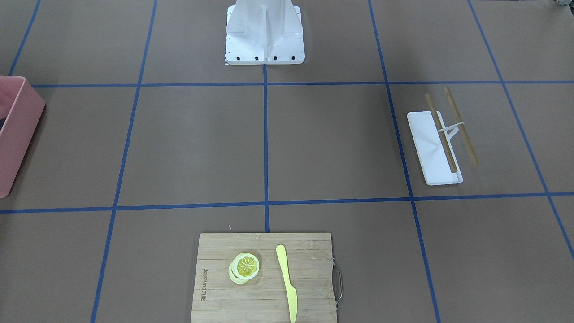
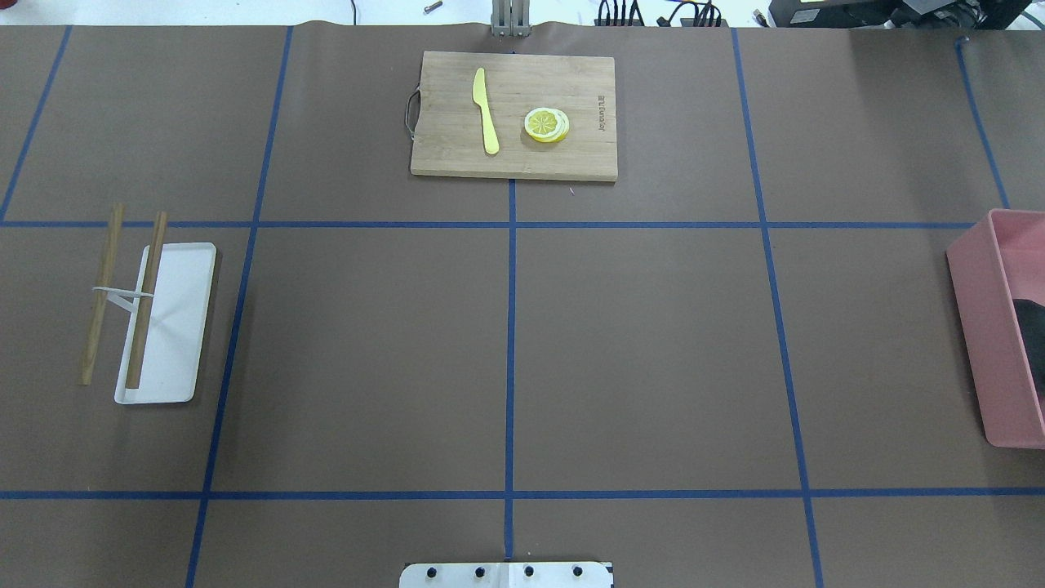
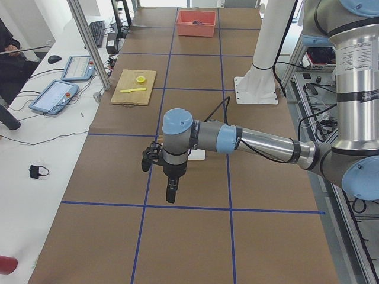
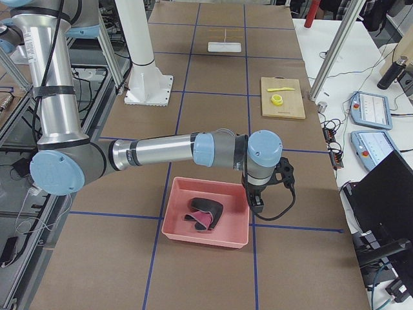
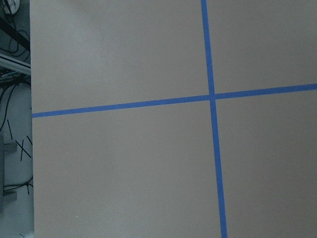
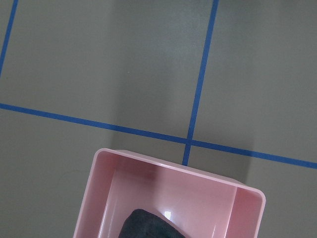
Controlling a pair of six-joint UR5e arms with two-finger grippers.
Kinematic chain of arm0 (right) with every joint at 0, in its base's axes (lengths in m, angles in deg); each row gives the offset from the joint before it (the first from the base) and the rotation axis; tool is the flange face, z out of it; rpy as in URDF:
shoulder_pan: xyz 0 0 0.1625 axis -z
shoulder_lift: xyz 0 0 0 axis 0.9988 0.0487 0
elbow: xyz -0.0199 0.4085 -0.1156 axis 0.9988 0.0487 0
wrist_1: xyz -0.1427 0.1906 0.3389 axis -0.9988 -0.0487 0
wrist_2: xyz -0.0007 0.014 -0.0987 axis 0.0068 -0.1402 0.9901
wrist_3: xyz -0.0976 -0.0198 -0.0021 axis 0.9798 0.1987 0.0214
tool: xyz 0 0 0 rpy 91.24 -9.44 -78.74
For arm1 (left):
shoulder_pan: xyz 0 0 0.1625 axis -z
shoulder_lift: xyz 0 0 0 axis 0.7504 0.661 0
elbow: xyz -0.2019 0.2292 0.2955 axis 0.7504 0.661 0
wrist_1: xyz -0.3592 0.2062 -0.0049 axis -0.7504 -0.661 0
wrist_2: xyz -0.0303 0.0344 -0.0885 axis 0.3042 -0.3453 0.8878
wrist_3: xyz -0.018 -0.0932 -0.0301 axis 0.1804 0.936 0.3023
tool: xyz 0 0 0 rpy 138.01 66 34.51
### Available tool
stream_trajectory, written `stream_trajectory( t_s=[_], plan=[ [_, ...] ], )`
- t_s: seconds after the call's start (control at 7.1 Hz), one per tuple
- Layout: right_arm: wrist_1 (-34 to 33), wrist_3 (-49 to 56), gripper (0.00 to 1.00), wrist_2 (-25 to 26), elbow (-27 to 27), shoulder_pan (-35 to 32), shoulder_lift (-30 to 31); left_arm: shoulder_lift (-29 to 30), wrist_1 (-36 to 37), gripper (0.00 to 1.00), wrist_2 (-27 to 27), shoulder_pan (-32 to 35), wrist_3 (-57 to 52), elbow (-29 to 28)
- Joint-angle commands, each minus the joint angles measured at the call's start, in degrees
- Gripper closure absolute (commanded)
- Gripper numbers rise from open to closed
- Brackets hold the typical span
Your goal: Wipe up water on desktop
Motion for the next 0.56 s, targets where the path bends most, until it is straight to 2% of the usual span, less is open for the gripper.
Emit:
stream_trajectory(
  t_s=[0.0,0.42],
  plan=[
    [0.0,-0.1,0.00,-0.4,2.2,-0.5,1.9,-1.4,-0.3,0.02,1.0,0.3,0.0,-1.2],
    [0.1,-0.8,0.00,0.4,2.7,-0.4,2.8,-1.4,-0.3,0.02,1.8,0.3,0.2,-3.1]
  ],
)
